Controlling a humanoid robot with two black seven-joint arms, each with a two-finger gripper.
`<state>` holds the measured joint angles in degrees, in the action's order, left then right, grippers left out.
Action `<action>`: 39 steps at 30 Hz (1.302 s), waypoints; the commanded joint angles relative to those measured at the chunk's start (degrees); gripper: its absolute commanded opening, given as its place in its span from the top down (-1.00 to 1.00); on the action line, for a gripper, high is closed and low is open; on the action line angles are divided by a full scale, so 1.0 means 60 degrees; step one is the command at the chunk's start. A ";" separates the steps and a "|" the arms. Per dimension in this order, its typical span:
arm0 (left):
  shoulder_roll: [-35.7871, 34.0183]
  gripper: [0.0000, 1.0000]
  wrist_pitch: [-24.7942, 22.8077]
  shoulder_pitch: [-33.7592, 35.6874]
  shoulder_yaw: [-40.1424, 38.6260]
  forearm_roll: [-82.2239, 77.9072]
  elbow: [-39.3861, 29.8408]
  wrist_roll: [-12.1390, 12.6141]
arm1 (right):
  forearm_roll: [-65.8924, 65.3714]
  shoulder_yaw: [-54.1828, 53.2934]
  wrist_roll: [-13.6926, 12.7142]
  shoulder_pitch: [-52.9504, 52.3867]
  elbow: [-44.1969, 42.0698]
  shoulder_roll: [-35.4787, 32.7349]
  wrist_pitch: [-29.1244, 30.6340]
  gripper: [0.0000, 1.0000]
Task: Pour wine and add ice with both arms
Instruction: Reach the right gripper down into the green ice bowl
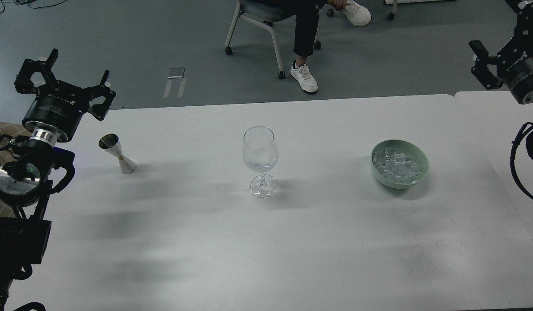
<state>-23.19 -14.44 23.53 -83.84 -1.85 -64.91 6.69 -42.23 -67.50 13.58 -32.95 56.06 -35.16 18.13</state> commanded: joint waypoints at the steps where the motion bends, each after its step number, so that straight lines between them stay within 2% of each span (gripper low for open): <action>1: 0.0028 -0.95 -0.0040 0.0018 -0.0001 -0.0072 -0.0196 0.0174 | -0.1948 0.0030 -0.0008 0.0027 0.0367 -0.0437 0.0010 -1.00; 5: 0.0101 -0.95 0.0019 -0.0114 -0.0075 0.0045 -0.0417 0.0233 | -0.4002 0.0453 -0.0008 0.0218 0.0997 -0.1169 0.0010 -1.00; 7: 0.0174 -0.95 0.0048 -0.0128 -0.0104 0.0074 -0.0417 0.0219 | -0.5406 0.1154 0.0007 0.0203 0.1393 -0.1959 0.0010 -1.00; 10: 0.0233 -0.95 0.0078 -0.0128 -0.0148 0.0147 -0.0417 0.0218 | -0.6085 0.1961 0.0007 0.0086 0.1599 -0.2562 0.0010 -1.00; 14: 0.0247 -0.95 0.0546 -0.0143 -0.0163 0.0162 -0.0387 0.0087 | -0.6553 0.3440 0.0182 -0.0499 0.1658 -0.2665 0.0040 -1.00; 16: 0.0233 -0.95 0.0809 -0.0143 -0.0192 0.0162 -0.0402 0.0086 | -0.7662 0.4842 0.0285 -0.1054 0.1745 -0.2709 0.0054 -1.00; 18: 0.0233 -0.95 0.0926 -0.0129 -0.0206 0.0162 -0.0387 0.0072 | -0.8190 0.5473 0.0299 -0.1361 0.1760 -0.2695 0.0040 -1.00; 20: 0.0247 -0.95 0.0986 -0.0128 -0.0323 0.0206 -0.0387 0.0072 | -0.8633 0.6076 0.0285 -0.1757 0.1761 -0.2637 0.0040 -1.00; 24: 0.0218 -0.95 0.0912 0.0047 -0.0470 0.0236 -0.0270 0.0043 | -0.8722 0.6197 0.0285 -0.2009 0.1760 -0.2389 -0.0004 -1.00; 26: 0.0204 -0.95 0.0898 0.0135 -0.0485 0.0221 -0.0256 -0.0045 | -0.8883 0.6211 0.0241 -0.2023 0.1746 -0.2154 -0.0048 -0.94; 27: 0.0204 -0.95 0.0869 0.0106 -0.0485 0.0221 -0.0255 -0.0089 | -0.9261 0.6226 0.0212 -0.2023 0.1746 -0.2051 -0.0048 -0.75; 29: 0.0189 -0.95 0.0636 0.0004 -0.0485 0.0221 -0.0256 -0.0119 | -1.0021 0.6255 0.0066 -0.2023 0.1731 -0.1890 -0.0048 -0.51; 33: 0.0189 -0.95 0.0079 -0.0040 -0.0514 0.0308 -0.0255 -0.0089 | -1.0539 0.6474 -0.0242 -0.1907 0.1585 -0.1392 -0.0048 -0.49; 39: 0.0203 -0.95 0.0121 -0.0040 -0.0617 0.0353 -0.0255 -0.0075 | -1.0539 0.6914 -0.0242 -0.1819 0.1570 -0.1245 -0.0063 -0.33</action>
<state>-22.06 -13.89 23.30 -87.46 0.22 -66.47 6.12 -105.43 -27.14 12.10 -44.24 65.60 -43.16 17.83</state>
